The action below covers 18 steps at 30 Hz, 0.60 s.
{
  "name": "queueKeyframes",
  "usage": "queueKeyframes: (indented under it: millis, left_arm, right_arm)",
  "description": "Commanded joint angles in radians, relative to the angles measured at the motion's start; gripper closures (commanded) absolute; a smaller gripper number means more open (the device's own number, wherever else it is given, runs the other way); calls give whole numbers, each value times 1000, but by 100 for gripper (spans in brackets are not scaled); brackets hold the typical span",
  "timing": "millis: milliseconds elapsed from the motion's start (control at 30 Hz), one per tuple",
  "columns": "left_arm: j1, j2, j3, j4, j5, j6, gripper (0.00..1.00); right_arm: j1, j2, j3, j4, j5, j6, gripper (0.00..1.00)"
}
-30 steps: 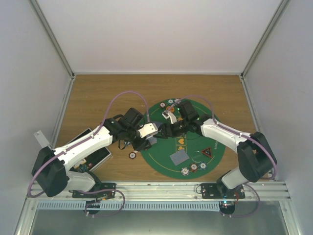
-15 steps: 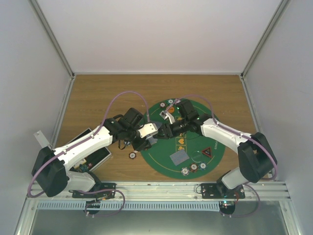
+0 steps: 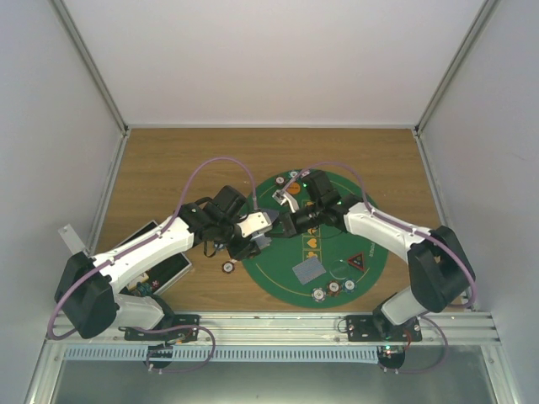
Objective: Distribute texas hold em gaming equipment
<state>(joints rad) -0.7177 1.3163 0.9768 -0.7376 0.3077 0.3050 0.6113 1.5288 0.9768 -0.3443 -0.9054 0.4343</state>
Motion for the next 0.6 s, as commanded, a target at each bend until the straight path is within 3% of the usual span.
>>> queueKeyframes:
  millis: [0, 433, 567]
  left_arm:
    - [-3, -17, -2, 42, 3, 8, 47]
    - [-5, -13, 0, 41, 4, 9, 47]
    - [-4, -13, 0, 42, 6, 8, 47]
  right_arm:
    - [3, -35, -6, -15, 5, -8, 99]
    - [-24, -97, -70, 5, 5, 27, 99]
    - [-22, -97, -90, 40, -18, 55, 83]
